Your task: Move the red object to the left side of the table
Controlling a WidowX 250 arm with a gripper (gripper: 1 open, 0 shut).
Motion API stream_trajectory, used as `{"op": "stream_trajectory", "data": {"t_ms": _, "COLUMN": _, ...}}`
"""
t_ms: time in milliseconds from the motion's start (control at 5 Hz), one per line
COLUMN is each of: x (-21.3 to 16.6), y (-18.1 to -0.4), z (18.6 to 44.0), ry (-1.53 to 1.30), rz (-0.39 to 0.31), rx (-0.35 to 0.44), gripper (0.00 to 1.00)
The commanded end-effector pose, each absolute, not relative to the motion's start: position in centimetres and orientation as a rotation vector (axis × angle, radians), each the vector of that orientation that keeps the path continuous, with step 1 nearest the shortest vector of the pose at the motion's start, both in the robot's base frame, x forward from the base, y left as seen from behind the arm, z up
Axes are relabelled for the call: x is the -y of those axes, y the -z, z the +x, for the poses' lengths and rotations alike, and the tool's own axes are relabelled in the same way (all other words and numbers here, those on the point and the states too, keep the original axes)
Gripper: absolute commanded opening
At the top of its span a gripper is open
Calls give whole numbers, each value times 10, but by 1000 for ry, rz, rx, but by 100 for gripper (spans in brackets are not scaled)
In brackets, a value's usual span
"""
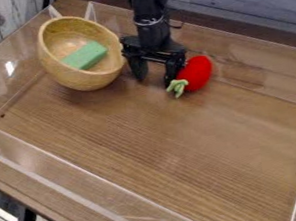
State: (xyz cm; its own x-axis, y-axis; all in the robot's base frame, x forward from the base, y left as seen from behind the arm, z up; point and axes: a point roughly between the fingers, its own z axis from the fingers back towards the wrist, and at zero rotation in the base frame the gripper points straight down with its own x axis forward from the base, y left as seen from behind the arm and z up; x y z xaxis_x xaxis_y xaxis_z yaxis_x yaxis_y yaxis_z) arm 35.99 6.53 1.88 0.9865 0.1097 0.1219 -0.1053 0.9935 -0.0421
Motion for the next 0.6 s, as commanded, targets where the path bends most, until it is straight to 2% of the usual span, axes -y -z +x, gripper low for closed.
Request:
{"op": "stream_trajectory", "data": {"t_ms": 0, "x": -75, "y": -36, "z": 351, "ry": -116, "rz": -22, "rx": 143, "gripper": 100}}
{"op": "stream_trajectory", "data": {"t_ms": 400, "x": -85, "y": -51, "z": 332, "ry": -121, "rz": -14, "rx": 127, "gripper": 100}}
